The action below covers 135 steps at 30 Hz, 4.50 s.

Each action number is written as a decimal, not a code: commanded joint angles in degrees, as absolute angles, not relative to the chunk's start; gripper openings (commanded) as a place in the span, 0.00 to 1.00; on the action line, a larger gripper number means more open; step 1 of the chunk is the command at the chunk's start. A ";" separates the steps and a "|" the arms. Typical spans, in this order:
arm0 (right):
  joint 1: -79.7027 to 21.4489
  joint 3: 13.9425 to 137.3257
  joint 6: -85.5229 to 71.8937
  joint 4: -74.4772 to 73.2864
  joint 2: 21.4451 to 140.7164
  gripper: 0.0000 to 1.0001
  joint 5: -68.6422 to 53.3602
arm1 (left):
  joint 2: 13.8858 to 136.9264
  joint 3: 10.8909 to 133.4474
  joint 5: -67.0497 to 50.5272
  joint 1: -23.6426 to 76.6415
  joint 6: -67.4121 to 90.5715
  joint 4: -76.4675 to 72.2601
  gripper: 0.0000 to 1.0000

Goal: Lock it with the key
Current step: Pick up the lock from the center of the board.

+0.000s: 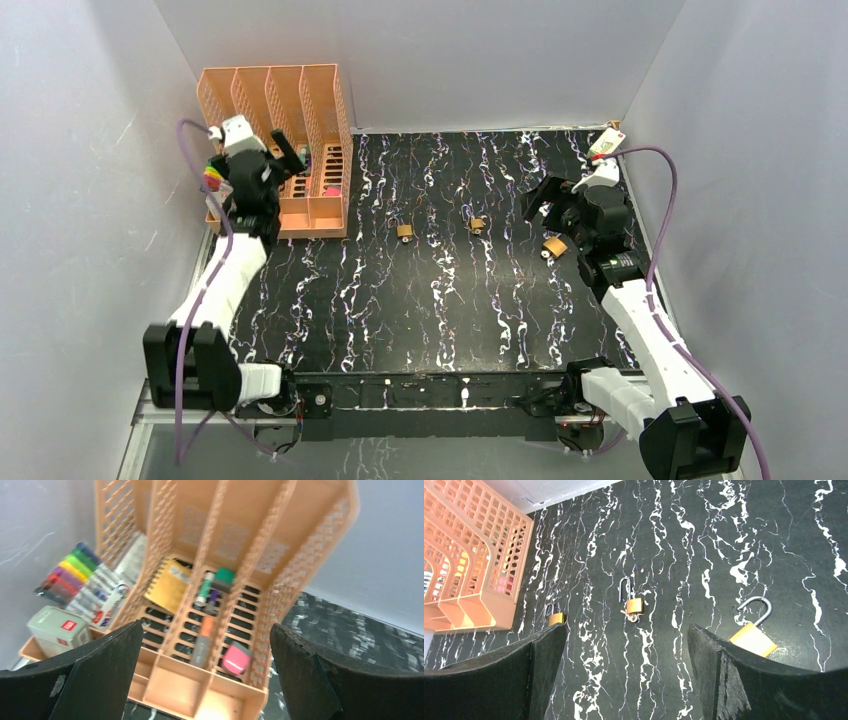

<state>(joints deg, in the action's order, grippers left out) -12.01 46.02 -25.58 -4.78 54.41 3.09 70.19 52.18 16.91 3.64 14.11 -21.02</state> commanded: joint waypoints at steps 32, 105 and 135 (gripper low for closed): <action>-48.52 84.18 -22.59 -5.84 110.73 0.98 19.34 | 67.36 75.27 -54.73 3.41 -10.59 36.25 0.98; -38.13 64.73 -6.63 -3.18 76.71 0.40 -37.41 | 67.39 60.10 -77.16 5.70 3.49 8.49 0.89; -38.61 69.25 -10.31 1.95 80.25 0.38 -42.98 | 71.60 59.23 -71.02 13.64 7.67 6.19 0.69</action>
